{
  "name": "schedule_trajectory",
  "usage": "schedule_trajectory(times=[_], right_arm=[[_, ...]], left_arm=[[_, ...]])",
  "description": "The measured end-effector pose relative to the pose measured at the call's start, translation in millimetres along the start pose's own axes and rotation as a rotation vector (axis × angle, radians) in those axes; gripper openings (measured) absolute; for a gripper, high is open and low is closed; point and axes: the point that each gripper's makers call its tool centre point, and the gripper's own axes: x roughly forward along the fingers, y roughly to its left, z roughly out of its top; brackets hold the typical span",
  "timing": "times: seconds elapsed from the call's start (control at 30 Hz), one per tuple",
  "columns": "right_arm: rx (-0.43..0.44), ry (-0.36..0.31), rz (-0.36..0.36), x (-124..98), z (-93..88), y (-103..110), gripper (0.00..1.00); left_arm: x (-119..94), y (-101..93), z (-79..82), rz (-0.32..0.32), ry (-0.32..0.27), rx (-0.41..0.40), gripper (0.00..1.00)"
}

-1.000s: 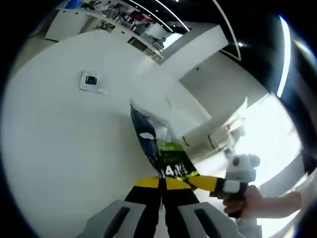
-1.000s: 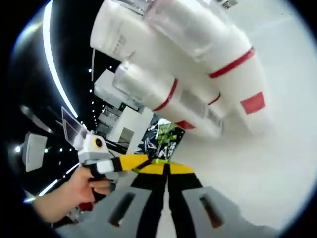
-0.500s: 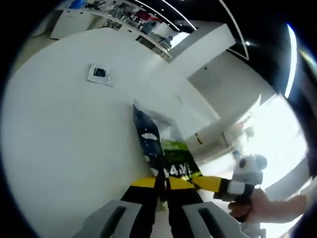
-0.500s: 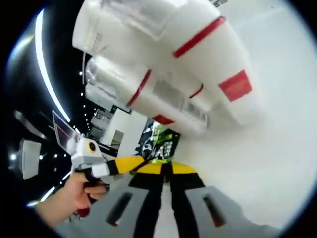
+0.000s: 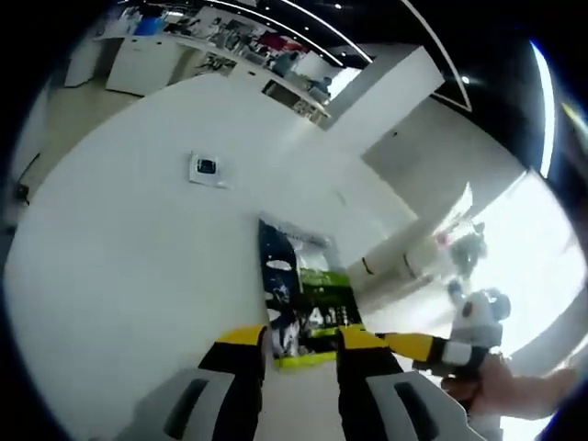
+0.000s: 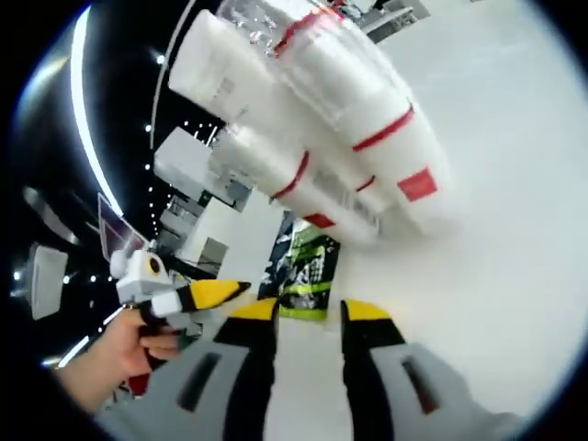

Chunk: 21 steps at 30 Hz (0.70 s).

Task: Arrange the skincare products in the storage area until every visible bottle or jar stands upright without overlapping.

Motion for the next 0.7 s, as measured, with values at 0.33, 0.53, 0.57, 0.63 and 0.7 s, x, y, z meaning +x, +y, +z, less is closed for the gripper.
schedule_trajectory(times=[0.33,0.53,0.57,0.63,0.7], right_arm=[[-0.205,-0.106,0.12,-62,-7.6,52,0.37],[-0.227,-0.14,0.185,-94,-27.9,83,0.46],[-0.233,-0.147,0.194,-102,-33.3,88,0.46],[-0.227,-0.147,0.202,-111,-42.8,90,0.46],[-0.232,-0.136,0.201,-118,-55.3,92,0.46]], left_arm=[[-113,-145.4,52.9,-0.419,-0.313,0.083,0.27],[-177,-192.9,50.4,-0.611,-0.458,0.067,0.31],[-182,-194.6,45.9,-0.614,-0.459,0.076,0.33],[-196,-194.3,36.3,-0.609,-0.465,0.088,0.39],[-209,-192.4,26.2,-0.608,-0.454,0.09,0.41]])
